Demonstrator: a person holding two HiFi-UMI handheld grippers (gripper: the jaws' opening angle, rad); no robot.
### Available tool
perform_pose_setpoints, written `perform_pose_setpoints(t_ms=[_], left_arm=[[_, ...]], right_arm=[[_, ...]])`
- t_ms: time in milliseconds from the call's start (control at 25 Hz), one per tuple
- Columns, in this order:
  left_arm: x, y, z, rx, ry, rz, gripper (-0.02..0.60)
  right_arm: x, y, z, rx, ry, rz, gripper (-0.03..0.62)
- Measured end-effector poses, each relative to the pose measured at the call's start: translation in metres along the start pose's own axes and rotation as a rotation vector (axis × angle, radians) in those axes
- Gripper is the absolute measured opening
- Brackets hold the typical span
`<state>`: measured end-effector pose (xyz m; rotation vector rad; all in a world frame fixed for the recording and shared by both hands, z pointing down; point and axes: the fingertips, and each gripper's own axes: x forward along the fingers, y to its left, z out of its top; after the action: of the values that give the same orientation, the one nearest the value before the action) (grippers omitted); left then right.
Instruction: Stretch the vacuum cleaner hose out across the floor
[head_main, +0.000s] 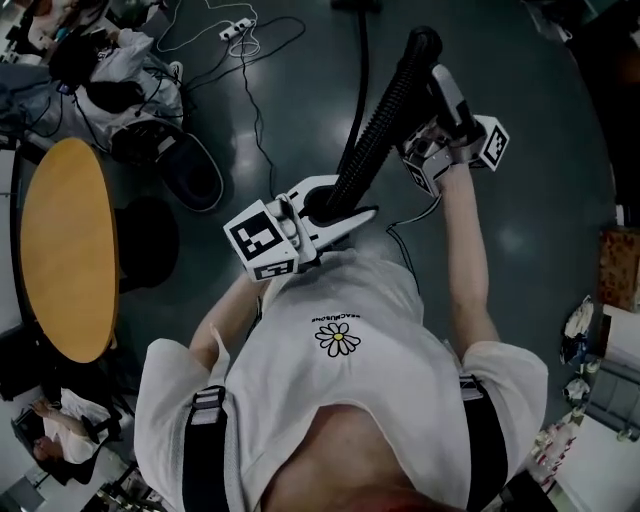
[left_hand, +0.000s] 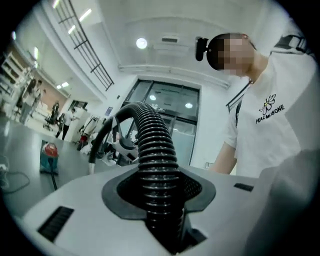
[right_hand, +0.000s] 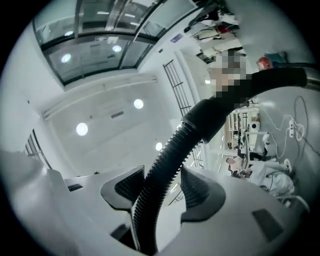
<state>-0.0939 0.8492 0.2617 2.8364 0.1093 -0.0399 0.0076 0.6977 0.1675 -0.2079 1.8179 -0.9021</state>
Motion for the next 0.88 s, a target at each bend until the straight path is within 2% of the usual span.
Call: perform_pose_setpoints(t_ms=[80,160,320,400,480,560,680,720,760,880], left_arm=[[0.001,-0.005,0.012,0.085,0.029,-0.019,0.127],[0.009,-0.010,0.023,0.127,0.076,-0.059,0.127],[0.011,0.005,0.045,0.098,0.150,-0.043,0.127],[0.014,0.012,0.050,0.105,0.238,-0.059,0.127],[0.025,0.014,0.053,0.171,0.346,-0.066,0.127],[0.037,0.015,0.053,0.240,0.451,-0.041,0.129],[0.051,0.011,0.033,0.275,0.590,-0.030,0.127],[0.054,0.005,0.026,0.270,0.600,-0.050,0.126],[0.055,-0.006,0.023,0.247,0.586,-0.085,0.126],[0.057,-0.039,0.021,0.080,0.539,-0.242,0.120]], right_arm=[[0.008,0.027,0.001,-0.075,0.039,0.031,0.244],[0.015,0.040,0.000,-0.116,0.067,0.030,0.244],[0.027,0.040,-0.022,-0.277,0.232,-0.091,0.244],[0.030,0.044,-0.026,-0.346,0.279,-0.126,0.244],[0.032,0.056,-0.019,-0.397,0.284,-0.134,0.244],[0.035,0.071,-0.014,-0.469,0.296,-0.146,0.244],[0.050,0.084,-0.030,-0.603,0.363,-0.157,0.244],[0.052,0.085,-0.037,-0.596,0.370,-0.138,0.244],[0.052,0.083,-0.040,-0.543,0.355,-0.112,0.244],[0.037,0.058,-0.034,-0.251,0.251,-0.085,0.245]])
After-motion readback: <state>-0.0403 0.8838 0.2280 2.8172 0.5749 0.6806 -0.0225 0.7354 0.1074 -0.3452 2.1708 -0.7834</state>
